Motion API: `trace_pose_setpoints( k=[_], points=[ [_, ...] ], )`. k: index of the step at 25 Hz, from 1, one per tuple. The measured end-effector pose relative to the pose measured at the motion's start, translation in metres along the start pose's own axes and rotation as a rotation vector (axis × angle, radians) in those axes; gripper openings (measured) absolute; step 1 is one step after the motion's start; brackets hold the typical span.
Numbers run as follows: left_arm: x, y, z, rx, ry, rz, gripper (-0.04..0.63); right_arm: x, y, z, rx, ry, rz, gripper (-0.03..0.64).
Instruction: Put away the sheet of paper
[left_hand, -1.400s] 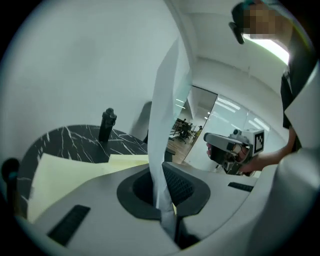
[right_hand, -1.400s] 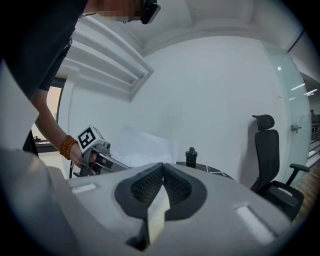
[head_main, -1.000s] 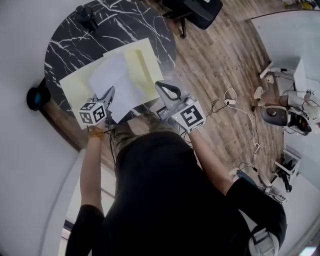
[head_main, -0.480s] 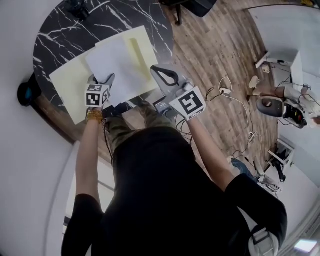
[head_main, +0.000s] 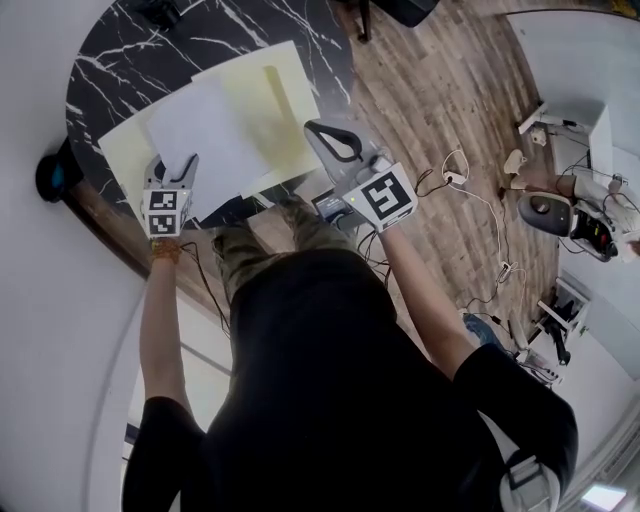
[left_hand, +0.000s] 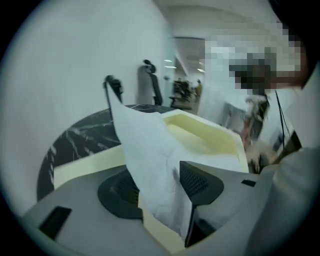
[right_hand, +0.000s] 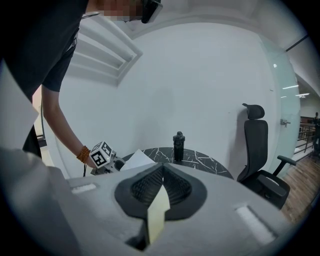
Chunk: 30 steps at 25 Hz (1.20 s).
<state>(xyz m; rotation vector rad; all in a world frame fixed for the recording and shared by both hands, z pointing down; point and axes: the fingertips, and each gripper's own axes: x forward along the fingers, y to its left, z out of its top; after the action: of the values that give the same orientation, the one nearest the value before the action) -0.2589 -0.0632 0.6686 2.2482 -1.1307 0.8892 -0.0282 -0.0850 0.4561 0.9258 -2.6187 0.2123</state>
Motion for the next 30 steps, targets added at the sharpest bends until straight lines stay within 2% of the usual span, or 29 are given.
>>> trace_pose_setpoints(
  k=[2,3,7,8,9,11,13,15,17,22,26,30],
  points=[
    [-0.003,0.017,-0.006,-0.247,-0.04,-0.009,0.246,0.004,0.003,0.002,-0.002,-0.006,0.013,-0.002],
    [-0.004,0.022,-0.011,-0.29,-0.032,-0.011,0.255,0.005,0.004,0.002,-0.003,-0.008,0.019,-0.002],
    [-0.012,0.038,-0.026,-0.174,0.036,0.054,0.253,0.01,0.01,0.004,0.001,-0.013,0.038,-0.002],
    [-0.016,0.042,-0.027,-0.121,0.044,0.08,0.253,0.011,0.011,0.003,0.0,-0.01,0.041,-0.002],
    [-0.02,0.041,-0.027,-0.034,0.055,0.1,0.253,0.012,0.012,0.003,-0.001,-0.008,0.044,-0.002],
    [-0.019,0.028,-0.027,0.218,0.089,0.094,0.253,0.013,0.014,0.001,-0.002,-0.004,0.049,-0.002],
    [-0.004,0.006,-0.033,0.446,0.125,0.033,0.253,0.013,0.015,-0.001,-0.002,0.004,0.055,-0.002],
    [0.016,-0.01,-0.035,0.574,0.149,-0.035,0.253,0.013,0.017,-0.005,-0.004,0.021,0.063,-0.002],
    [0.037,-0.018,-0.033,0.619,0.162,-0.079,0.253,0.013,0.019,-0.009,-0.004,0.032,0.072,-0.002],
    [0.078,-0.042,-0.029,0.588,0.187,-0.168,0.253,0.008,0.021,-0.016,-0.003,0.046,0.059,-0.002],
    [0.094,-0.052,-0.018,0.425,0.188,-0.21,0.252,0.002,0.008,-0.018,0.003,0.06,0.007,-0.002],
    [0.102,-0.061,-0.013,0.429,0.199,-0.215,0.252,-0.001,0.003,-0.02,-0.004,0.065,-0.002,-0.002]
  ],
)
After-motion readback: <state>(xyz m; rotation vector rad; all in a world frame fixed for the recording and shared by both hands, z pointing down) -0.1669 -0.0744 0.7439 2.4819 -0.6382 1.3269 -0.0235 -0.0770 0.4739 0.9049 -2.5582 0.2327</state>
